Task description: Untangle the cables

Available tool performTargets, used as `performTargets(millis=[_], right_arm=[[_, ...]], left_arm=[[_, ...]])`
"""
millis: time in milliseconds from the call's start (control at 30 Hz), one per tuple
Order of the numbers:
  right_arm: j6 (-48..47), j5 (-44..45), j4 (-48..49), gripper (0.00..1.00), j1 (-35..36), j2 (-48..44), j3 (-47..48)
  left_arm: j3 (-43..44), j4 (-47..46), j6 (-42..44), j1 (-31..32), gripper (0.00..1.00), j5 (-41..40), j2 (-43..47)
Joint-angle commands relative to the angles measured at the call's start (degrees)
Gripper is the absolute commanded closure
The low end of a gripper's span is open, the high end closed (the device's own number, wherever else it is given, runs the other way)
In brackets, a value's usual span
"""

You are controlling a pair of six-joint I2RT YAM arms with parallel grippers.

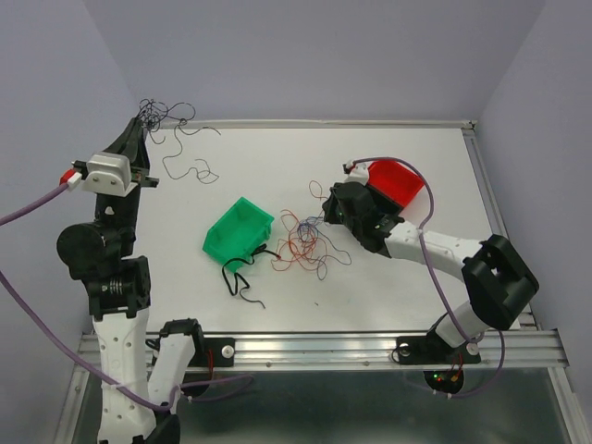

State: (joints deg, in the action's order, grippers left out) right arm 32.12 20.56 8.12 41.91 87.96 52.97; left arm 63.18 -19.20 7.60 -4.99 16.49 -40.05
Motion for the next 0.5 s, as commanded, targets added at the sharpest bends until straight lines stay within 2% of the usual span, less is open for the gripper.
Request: performTargets(millis=[0, 300, 467], right_arm=[[-0.7, 0.3, 2.9, 1.0, 0.0, -1.7, -0.9], [-0.8, 0.3, 3.1, 1.0, 0.0, -2.8, -1.5], [-0.8, 0.1, 3.3, 0.99, 0.0, -3.4, -1.7]], left_arm=[[-3.5, -6.2, -2.1, -0.2, 1.0, 2.8, 0.2], [-12.5, -7.8, 0.0, -0.3, 1.0, 2.7, -0.7], [-16.9, -9.1, -0.2, -0.2, 1.0, 5.1, -0.2]])
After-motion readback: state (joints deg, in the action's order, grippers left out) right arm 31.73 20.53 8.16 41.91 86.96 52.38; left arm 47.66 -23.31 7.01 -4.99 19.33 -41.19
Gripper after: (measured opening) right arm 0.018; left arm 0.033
